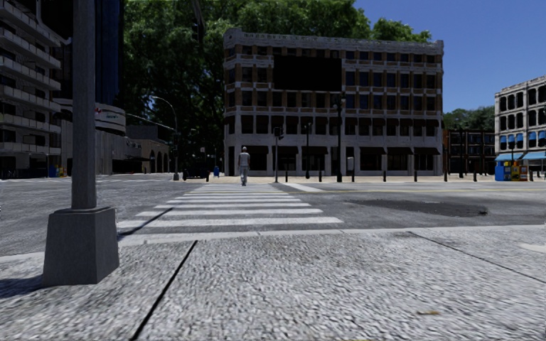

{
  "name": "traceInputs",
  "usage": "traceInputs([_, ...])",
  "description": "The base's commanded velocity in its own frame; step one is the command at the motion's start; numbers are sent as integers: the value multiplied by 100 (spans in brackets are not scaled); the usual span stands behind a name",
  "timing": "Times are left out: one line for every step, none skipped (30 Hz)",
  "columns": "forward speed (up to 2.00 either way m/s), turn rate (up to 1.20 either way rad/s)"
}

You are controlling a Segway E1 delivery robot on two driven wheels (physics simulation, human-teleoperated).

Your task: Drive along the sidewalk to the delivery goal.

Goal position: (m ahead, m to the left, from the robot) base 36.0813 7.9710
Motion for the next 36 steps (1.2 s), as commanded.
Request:
traceInputs([196, 37])
traceInputs([196, 37])
traceInputs([196, 37])
traceInputs([196, 37])
traceInputs([196, 37])
traceInputs([196, 37])
traceInputs([196, 37])
traceInputs([196, 37])
traceInputs([196, 8])
traceInputs([196, 8])
traceInputs([196, 0])
traceInputs([196, 0])
traceInputs([196, 0])
traceInputs([196, 0])
traceInputs([196, 0])
traceInputs([196, 0])
traceInputs([196, 0])
traceInputs([196, 0])
traceInputs([196, 0])
traceInputs([196, 0])
traceInputs([196, 0])
traceInputs([196, 0])
traceInputs([196, 0])
traceInputs([196, 0])
traceInputs([196, 0])
traceInputs([196, 0])
traceInputs([196, 0])
traceInputs([196, 0])
traceInputs([196, 0])
traceInputs([196, 0])
traceInputs([196, 0])
traceInputs([196, 0])
traceInputs([196, 0])
traceInputs([196, 0])
traceInputs([196, 0])
traceInputs([196, 0])
